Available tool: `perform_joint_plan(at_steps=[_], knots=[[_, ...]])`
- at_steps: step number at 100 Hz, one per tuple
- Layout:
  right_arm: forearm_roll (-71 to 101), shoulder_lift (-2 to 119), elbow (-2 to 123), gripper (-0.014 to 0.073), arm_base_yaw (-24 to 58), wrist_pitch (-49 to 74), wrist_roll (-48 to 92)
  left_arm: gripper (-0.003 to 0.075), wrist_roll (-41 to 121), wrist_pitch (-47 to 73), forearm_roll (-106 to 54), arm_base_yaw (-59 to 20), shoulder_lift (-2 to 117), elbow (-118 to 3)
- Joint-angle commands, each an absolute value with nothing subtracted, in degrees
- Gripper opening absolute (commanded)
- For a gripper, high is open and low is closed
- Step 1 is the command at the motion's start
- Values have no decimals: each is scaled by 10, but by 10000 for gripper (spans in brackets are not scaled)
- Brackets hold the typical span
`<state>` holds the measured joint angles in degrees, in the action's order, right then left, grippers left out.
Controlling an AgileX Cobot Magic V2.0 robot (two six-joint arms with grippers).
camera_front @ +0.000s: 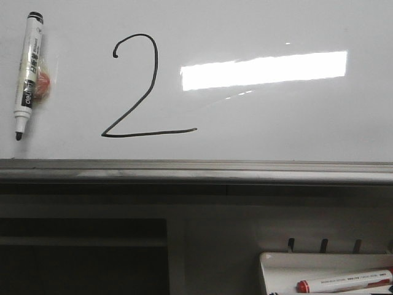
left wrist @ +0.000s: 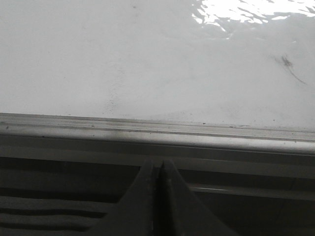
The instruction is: Write number 2 on whiteboard
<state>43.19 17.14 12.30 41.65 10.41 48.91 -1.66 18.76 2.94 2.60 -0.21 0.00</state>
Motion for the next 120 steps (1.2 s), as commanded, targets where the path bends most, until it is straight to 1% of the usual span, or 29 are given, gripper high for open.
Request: perform_joint_plan(at_steps=[1, 3, 4, 5, 9, 10, 12, 16, 22, 29, 38, 69, 88, 96, 105, 108, 120], knots=[[357, 176, 138, -62, 415, 56, 397, -20, -15, 150, 30, 27, -18, 7], [315, 176, 138, -62, 415, 55, 352, -20, -15, 150, 30, 27, -18, 7], [300, 176, 138, -62, 415, 53, 352, -20, -15, 150, 30, 27, -18, 7], [268, 176, 138, -62, 415, 53, 302, -20, -15, 150, 30, 27, -18, 7], [173, 176, 138, -62, 415, 50, 218, -20, -15, 150, 30, 27, -18, 7], [173, 176, 138, -62, 415, 50, 201, -20, -15, 150, 30, 27, -18, 7], [113, 176, 138, -62, 415, 49, 137, -20, -15, 150, 30, 27, -18, 7], [39, 176, 138, -62, 415, 43, 73, -20, -15, 150, 30, 27, -18, 7], [-11, 176, 138, -62, 408, 30, 18, -20, -15, 150, 30, 27, -18, 7], [-15, 176, 138, -62, 391, 10, 15, -20, -15, 150, 30, 27, -18, 7], [-15, 176, 138, -62, 345, -7, 15, -20, -15, 150, 30, 27, -18, 7], [-18, 175, 108, -62, 109, -22, 15, -20, -15, 150, 30, 27, -18, 7], [-18, 140, 49, -62, 0, -24, 15, -20, -15, 150, 30, 27, -18, 7], [-18, 105, 13, -62, -18, -24, 15, -20, -15, 150, 30, 27, -18, 7], [-18, 67, -24, -62, -19, -21, 15, -20, -15, 150, 30, 27, -18, 7], [-18, 52, -21, -62, -19, 23, 15, -20, -15, 150, 30, 27, -18, 7], [-18, 8, -23, -62, -19, 109, 15, -20, -15, 150, 30, 27, -17, 7]])
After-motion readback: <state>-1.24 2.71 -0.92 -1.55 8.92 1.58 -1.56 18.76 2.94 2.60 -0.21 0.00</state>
